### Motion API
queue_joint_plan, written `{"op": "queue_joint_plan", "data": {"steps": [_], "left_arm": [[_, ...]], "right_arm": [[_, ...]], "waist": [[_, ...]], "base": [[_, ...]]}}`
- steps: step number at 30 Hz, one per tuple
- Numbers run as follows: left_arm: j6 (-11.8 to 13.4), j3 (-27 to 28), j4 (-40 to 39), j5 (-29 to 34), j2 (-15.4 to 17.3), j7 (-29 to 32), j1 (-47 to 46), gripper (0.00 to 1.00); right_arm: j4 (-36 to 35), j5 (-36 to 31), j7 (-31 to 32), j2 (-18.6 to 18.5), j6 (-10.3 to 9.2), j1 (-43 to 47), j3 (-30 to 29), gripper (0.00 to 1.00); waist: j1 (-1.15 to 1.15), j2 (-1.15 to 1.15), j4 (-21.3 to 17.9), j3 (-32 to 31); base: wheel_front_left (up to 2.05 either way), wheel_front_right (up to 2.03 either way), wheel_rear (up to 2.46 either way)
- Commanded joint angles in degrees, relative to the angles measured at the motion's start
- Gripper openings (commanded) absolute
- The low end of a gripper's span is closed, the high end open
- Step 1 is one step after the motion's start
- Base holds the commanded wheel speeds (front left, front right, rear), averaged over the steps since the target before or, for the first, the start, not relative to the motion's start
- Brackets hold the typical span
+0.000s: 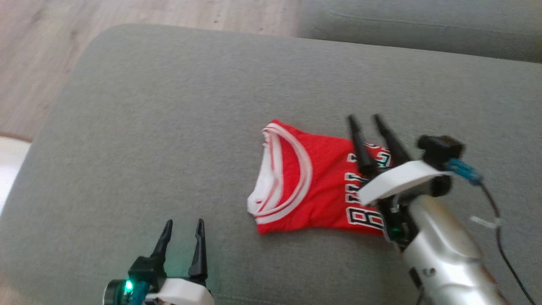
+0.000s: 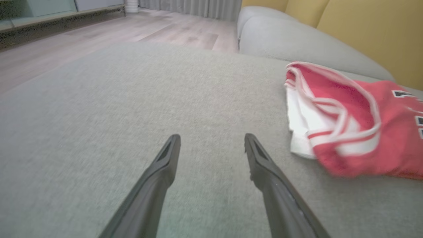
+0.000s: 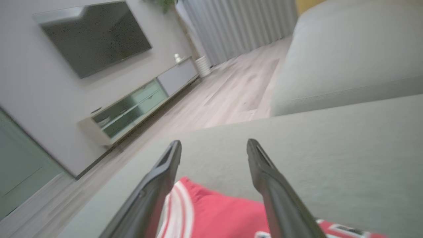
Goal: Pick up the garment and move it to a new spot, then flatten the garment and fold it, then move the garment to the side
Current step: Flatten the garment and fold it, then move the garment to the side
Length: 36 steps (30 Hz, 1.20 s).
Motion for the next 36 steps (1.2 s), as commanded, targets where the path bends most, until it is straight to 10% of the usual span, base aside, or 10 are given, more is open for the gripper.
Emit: {"op": "queue_joint_plan", "data": {"steps": [1,15,36], "left_arm": [[0.43,2.6,-2.38,0.85,0.1,-0.47,-1.6,1.0],[1.14,6.49,-4.56,5.38,0.1,-0.47,-2.31,1.0],[0.5,4.41,-5.12,6.23,0.1,-0.47,-0.85,1.0]], "right_arm": [[-2.76,-3.71,-0.79,0.7,0.19,1.74,-4.46,1.0],[-8.62,-21.73,-0.8,0.71,0.19,12.75,-23.39,1.0],[1.51,-21.45,-0.81,0.71,0.19,8.92,-12.36,1.0]], "waist": [[0.0,0.0,-2.96,-0.47],[0.0,0.0,-10.31,-1.9],[0.0,0.0,-7.32,0.16]], "base": [[0.0,0.0,0.0],[0.0,0.0,0.0],[0.0,0.0,0.0]]}}
